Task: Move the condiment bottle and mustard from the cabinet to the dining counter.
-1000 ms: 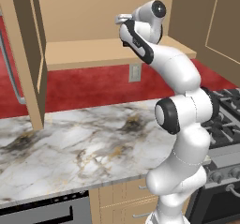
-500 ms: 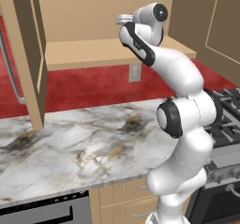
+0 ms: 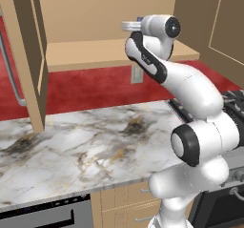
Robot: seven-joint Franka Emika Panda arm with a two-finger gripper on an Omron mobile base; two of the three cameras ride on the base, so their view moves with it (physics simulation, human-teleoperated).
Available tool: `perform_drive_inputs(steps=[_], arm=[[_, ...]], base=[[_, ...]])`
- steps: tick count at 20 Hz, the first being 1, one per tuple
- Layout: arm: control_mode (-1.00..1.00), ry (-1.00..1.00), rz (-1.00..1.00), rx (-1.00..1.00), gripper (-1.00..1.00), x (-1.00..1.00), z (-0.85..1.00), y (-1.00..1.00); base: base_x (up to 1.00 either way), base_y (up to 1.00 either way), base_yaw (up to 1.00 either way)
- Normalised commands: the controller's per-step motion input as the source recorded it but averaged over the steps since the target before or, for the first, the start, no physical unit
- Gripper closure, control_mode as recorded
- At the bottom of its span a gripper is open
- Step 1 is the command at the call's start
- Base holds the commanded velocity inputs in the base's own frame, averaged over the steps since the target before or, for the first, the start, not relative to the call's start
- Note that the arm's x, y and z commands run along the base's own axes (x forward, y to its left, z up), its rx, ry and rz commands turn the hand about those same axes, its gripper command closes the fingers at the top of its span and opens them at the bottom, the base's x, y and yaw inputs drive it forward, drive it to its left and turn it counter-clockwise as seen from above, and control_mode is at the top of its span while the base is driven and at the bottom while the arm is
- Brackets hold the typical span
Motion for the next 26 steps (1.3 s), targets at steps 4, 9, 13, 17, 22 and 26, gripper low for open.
perform_drive_inputs(steps=[4, 9, 13, 17, 22, 26], arm=[[-1.00, -0.03, 0.02, 0.00, 1.00, -1.00, 0.39, 0.00], [-1.00, -0.02, 0.09, -0.07, 1.00, -1.00, 0.34, 0.00], [-1.00, 0.00, 0.14, -0.15, 1.00, -1.00, 0.07, 0.00], [-1.00, 0.00, 0.16, -0.19, 1.00, -1.00, -0.04, 0.00], [-1.00, -0.08, 0.17, -0.08, 1.00, -1.00, -0.09, 0.00], [-1.00, -0.09, 0.04, 0.00, 1.00, -1.00, -0.01, 0.00]], base=[[0.00, 0.00, 0.00], [0.00, 0.00, 0.00], [0.00, 0.00, 0.00], [0.00, 0.00, 0.00], [0.00, 0.00, 0.00], [0.00, 0.00, 0.00]])
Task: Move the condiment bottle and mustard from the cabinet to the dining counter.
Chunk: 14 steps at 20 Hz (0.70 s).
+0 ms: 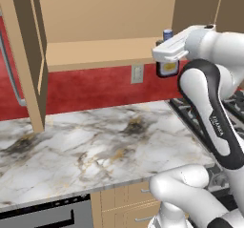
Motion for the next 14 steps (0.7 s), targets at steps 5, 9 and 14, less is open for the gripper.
perform_drive_inputs(steps=[5, 9, 14], arm=[[-1.00, 0.00, -0.05, 0.00, 1.00, -0.87, 0.00, 0.01], [-1.00, 0.00, -0.08, 0.00, 1.00, -0.77, 0.00, 0.00], [-1.00, 0.00, -0.07, 0.00, 1.00, -0.56, -0.03, 0.00]], base=[[0.00, 0.00, 0.00], [0.00, 0.00, 0.00], [0.00, 0.00, 0.00]])
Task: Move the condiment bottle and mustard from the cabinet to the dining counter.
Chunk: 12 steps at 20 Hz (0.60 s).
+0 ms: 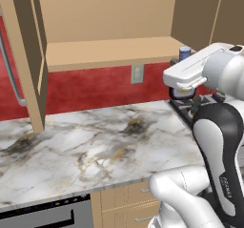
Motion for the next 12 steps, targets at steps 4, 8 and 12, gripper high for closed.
perform_drive_inputs(steps=[4, 8, 12], arm=[[-1.00, 0.00, -0.06, 0.00, 1.00, -0.43, -0.06, 0.00], [-1.00, 0.00, -0.01, 0.00, 1.00, -0.06, -0.01, 0.00], [-1.00, 0.00, 0.00, 0.00, 1.00, 0.00, 0.00, 0.00]], base=[[0.00, 0.00, 0.00], [0.00, 0.00, 0.00], [0.00, 0.00, 0.00]])
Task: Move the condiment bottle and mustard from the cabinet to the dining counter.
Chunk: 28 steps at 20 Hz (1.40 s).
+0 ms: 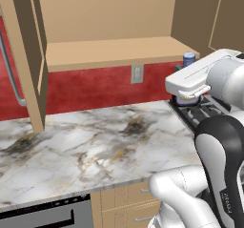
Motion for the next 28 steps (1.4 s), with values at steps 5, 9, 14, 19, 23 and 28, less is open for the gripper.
perform_drive_inputs(steps=[5, 9, 14, 19, 23, 28], arm=[[-1.00, 0.00, 0.00, 0.00, 1.00, 0.00, 0.00, 0.00], [1.00, 0.00, 0.00, 0.00, 1.00, 0.00, 0.00, 0.00], [1.00, 0.00, 0.00, 0.00, 1.00, 0.00, 0.00, 0.00], [1.00, 0.00, 0.00, 0.00, 1.00, 0.00, 0.00, 0.00], [1.00, 0.00, 0.00, 0.00, 1.00, 0.00, 0.00, 0.00], [1.00, 0.00, 0.00, 0.00, 1.00, 0.00, 0.00, 0.00]], base=[[0.00, 0.00, 0.00], [0.00, 0.00, 0.00], [-0.52, 0.00, 0.10], [-1.00, 0.00, 0.49], [-0.99, 0.04, 0.78], [-0.56, 0.19, 0.97]])
